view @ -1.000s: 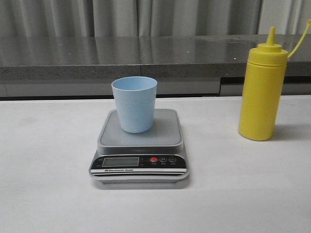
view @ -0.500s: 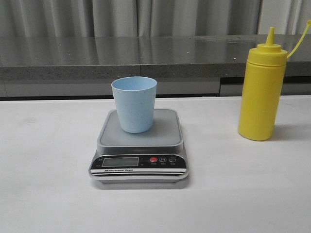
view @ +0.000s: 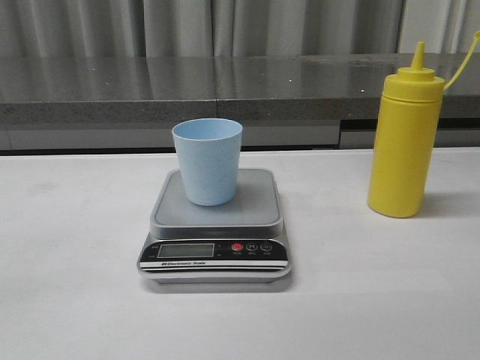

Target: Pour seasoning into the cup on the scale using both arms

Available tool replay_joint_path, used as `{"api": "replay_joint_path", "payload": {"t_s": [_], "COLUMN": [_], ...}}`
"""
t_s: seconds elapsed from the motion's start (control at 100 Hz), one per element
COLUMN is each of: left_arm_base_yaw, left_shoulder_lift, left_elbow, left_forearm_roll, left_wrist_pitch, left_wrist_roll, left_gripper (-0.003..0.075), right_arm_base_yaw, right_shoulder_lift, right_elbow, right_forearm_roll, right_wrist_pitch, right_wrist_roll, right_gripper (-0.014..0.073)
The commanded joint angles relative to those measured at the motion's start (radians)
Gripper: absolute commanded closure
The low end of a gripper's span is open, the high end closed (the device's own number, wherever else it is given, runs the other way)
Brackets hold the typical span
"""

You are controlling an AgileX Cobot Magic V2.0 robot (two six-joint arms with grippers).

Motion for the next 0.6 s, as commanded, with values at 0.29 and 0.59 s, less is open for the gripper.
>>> {"api": "replay_joint_path", "payload": {"t_s": [0.29, 0.59], "left_arm_base_yaw": [-0.007, -0.007], "left_shoulder_lift": [0.007, 0.007], "left_elbow": [-0.030, -0.030], "left_forearm_roll": [-0.008, -0.008], "left_wrist_pitch": [-0.084, -0.084], "left_wrist_roll": [-0.009, -0.009], "left_gripper": [0.0741, 0.0741], "right_arm_base_yaw": [-0.073, -0.132], "right_shoulder_lift": [-0.301, -0.545], "right_elbow": [0.015, 0.015], "right_forearm_roll": [-0.010, -0.032], "right_wrist_pitch": [0.041, 0.386], "right_wrist_roll": [-0.001, -0.001], "right_gripper": [0.0662, 0.0662]}}
